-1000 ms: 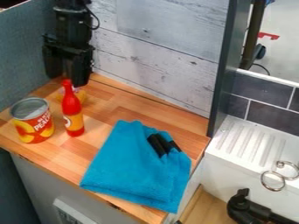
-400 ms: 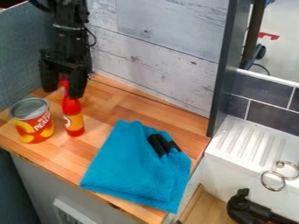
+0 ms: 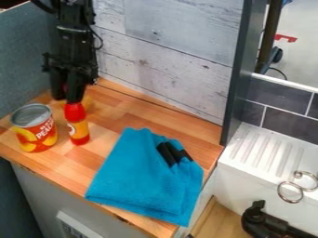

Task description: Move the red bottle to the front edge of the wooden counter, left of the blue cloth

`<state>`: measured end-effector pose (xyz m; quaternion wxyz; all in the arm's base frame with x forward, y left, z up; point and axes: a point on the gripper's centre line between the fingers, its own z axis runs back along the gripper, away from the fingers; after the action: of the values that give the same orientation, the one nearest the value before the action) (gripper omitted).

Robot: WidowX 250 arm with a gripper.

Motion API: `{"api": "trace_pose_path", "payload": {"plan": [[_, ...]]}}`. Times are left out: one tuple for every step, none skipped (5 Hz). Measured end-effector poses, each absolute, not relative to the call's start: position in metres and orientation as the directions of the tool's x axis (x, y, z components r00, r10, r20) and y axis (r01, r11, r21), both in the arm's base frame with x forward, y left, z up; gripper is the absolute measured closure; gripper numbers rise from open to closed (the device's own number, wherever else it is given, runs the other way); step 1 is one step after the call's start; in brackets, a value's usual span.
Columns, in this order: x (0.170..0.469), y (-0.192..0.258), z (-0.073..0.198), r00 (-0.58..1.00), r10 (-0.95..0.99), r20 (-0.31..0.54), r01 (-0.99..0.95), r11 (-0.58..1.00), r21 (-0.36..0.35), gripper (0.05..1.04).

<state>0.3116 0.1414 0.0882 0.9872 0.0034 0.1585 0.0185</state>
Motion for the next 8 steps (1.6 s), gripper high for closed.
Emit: {"api": "trace_pose_path", "payload": {"plan": [[0.312, 0.137, 0.092, 0.957, 0.016, -0.29, -0.022, 1.0, -0.016, 0.749], [0.307, 0.132, 0.122, 0.975, 0.01, -0.22, -0.012, 1.0, -0.01, 0.749], [0.292, 0.127, 0.143, 0.97, 0.048, -0.238, -0.047, 0.999, 0.01, 0.749], [0.273, 0.119, 0.138, 0.94, 0.075, -0.333, -0.077, 0.997, 0.007, 0.749], [0.266, 0.103, 0.123, 0.924, 0.031, -0.381, -0.035, 0.999, -0.003, 0.749], [0.26, 0.097, 0.107, 0.921, -0.002, -0.389, -0.007, 1.0, -0.021, 0.749], [0.259, 0.093, 0.101, 0.923, -0.031, -0.383, 0.017, 0.999, -0.038, 0.749], [0.256, 0.091, 0.097, 0.919, -0.023, -0.394, 0.011, 0.999, -0.034, 0.749]]}}
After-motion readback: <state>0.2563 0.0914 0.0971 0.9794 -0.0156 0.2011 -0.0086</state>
